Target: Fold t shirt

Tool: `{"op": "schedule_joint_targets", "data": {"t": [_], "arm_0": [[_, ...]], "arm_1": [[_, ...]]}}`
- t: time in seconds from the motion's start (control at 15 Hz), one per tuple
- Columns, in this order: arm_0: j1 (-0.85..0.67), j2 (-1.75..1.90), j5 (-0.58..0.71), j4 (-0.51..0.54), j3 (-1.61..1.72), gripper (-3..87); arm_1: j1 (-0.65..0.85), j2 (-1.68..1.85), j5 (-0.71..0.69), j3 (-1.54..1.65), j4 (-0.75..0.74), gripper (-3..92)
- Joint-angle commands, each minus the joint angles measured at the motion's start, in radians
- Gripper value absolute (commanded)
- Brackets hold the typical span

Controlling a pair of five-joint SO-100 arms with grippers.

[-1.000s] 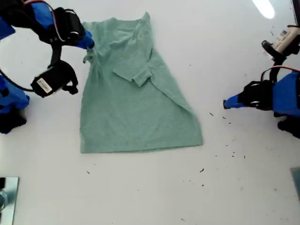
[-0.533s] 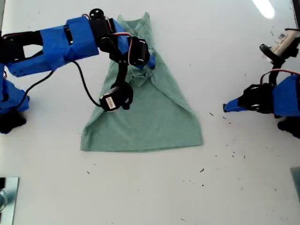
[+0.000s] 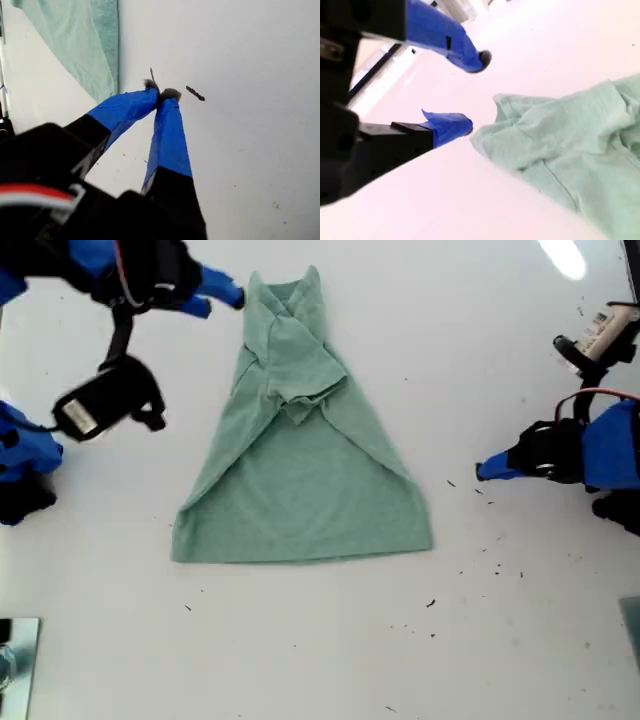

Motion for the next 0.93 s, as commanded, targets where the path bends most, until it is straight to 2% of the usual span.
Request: {"op": "schedule_joint_targets", "data": {"t": [0.0,0.13,0.27,0.4,0.53,0.67,0.87], "arm_0": [[0.098,0.529,-0.153,-0.137,0.584,-0.2],[0.273,0.83,-0.388,-0.169,0.95,-0.2],[0.423,1.143,-0.531,-0.181,1.223,-0.3],[0.436,1.405,-0.529,-0.123,1.361,-0.3],[0.453,1.465,-0.526,-0.12,1.413,-0.3],[0.437,1.451,-0.5,-0.129,1.413,-0.3],[0.426,1.451,-0.474,-0.133,1.416,-0.3]], "arm_1": [[0.005,0.015,-0.031,0.069,0.0,2.5],[0.008,0.015,-0.057,0.069,-0.009,2.6],[0.023,0.015,-0.087,0.069,-0.012,2.6],[0.041,0.015,-0.147,0.04,-0.011,2.7],[0.055,-0.086,-0.201,-0.181,0.074,2.5],[0.051,-0.615,-0.291,-0.676,0.213,2.4],[0.002,-1.167,-0.425,-1.353,0.426,2.3]]}}
